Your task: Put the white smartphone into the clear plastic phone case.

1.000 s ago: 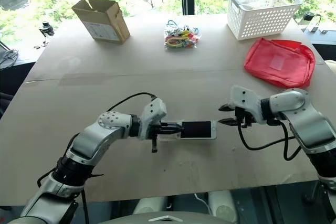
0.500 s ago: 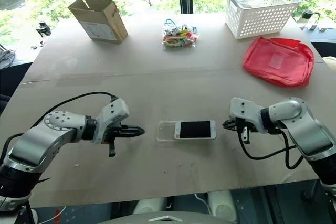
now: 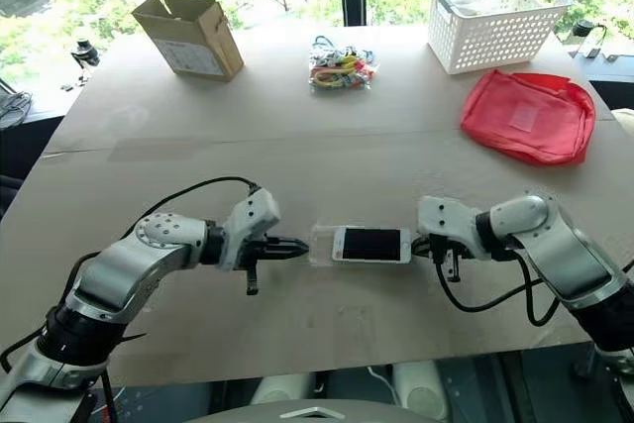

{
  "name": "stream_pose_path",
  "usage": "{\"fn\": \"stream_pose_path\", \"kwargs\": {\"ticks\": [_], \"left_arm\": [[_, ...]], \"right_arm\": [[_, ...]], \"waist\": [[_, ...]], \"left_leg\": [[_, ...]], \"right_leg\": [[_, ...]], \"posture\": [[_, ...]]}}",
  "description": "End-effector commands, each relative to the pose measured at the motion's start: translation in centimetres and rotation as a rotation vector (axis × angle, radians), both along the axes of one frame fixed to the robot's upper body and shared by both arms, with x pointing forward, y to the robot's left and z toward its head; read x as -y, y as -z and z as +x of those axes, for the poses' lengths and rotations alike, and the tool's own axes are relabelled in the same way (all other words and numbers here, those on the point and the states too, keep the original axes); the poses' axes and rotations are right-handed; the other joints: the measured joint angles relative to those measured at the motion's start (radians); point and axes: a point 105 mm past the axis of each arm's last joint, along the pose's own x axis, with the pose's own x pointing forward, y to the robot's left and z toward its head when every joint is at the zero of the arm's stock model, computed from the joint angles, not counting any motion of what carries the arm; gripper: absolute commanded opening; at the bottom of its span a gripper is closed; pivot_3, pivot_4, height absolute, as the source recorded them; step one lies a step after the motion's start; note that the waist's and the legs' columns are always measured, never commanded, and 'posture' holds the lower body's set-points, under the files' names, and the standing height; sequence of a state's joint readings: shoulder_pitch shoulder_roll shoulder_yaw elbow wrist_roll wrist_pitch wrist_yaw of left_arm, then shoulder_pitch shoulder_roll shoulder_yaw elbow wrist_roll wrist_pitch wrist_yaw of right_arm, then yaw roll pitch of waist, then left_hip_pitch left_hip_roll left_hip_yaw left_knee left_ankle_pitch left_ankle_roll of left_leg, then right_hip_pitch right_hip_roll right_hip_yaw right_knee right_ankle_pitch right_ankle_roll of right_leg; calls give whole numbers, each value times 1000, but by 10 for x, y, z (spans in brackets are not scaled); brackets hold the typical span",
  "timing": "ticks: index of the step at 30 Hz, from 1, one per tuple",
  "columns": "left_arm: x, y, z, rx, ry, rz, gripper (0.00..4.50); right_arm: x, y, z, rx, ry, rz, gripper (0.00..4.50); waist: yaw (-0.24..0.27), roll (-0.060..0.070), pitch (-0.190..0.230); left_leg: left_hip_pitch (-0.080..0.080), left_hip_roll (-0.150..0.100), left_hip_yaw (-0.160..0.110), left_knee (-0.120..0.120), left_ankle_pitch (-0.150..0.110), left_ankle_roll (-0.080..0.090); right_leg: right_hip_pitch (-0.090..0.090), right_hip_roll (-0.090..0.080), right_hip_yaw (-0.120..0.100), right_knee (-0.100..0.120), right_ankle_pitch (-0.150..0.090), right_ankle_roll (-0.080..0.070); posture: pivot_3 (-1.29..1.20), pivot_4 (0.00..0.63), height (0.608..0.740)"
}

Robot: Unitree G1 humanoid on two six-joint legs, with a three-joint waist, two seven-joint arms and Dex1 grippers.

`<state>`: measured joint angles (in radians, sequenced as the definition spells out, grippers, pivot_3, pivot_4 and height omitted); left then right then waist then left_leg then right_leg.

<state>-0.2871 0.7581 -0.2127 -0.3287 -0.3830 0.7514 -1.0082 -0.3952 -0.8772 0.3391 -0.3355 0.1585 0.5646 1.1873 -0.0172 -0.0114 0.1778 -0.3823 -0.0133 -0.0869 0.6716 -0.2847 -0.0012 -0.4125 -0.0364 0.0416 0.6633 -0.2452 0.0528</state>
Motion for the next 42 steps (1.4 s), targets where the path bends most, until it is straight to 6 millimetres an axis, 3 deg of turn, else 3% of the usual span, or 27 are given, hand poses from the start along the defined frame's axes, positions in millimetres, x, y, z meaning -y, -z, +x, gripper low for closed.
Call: {"fn": "stream_pose_path", "kwargs": {"ticks": [1, 12, 22, 24, 28, 35, 38, 42], "left_arm": [[5, -4, -1, 2, 24, -25, 0], [5, 2, -1, -6, 19, -19, 0], [7, 5, -3, -9, 16, -22, 0], [8, 4, -3, -7, 16, -23, 0], [0, -1, -2, 8, -1, -14, 0], [-17, -16, 5, 60, -34, 25, 0], [-20, -27, 9, 95, -45, 13, 0], [-7, -46, 10, 108, -32, -110, 0]], "right_arm": [[-13, -7, 3, 46, -33, 23, 126], [-44, -7, 0, 48, -70, 78, 126], [-58, -5, -5, 22, -58, 107, 126], [-53, -4, -2, 28, -40, 95, 126], [-22, -6, 11, 68, 48, 32, 126], [15, -7, 12, 75, 132, -18, 126], [21, -16, 17, 87, 194, 72, 126], [12, -36, 16, 62, 223, 338, 126]], "waist": [[1, 0, 0], [0, 0, 0], [-5, 0, -1], [-6, 0, -1], [-5, 0, -1], [3, 0, -1], [4, 0, -1], [2, -1, 0]], "left_leg": [[0, 0, 0, 0, 0, 0], [1, 0, 0, 0, 0, 0], [2, 0, 0, 0, 0, 0], [2, 0, 0, 0, 0, 0], [2, 0, 0, 0, 0, 0], [0, 0, -1, 0, 0, 0], [-1, 0, -1, 0, 0, 0], [0, 0, 0, 0, 0, 0]], "right_leg": [[0, 0, 0, 0, 0, 0], [0, 0, 0, 1, 0, 0], [0, 1, 0, 1, 0, 0], [0, 1, 0, 1, 0, 0], [1, 1, 0, 1, 0, 0], [0, 0, -1, 0, 0, 0], [0, 0, -1, 0, 0, 0], [0, -1, 0, 0, 0, 0]], "posture": [[0, 150, 740], [0, 150, 740], [0, 150, 740], [0, 150, 740], [0, 150, 740], [0, 150, 740], [0, 150, 740], [0, 150, 740]]}}
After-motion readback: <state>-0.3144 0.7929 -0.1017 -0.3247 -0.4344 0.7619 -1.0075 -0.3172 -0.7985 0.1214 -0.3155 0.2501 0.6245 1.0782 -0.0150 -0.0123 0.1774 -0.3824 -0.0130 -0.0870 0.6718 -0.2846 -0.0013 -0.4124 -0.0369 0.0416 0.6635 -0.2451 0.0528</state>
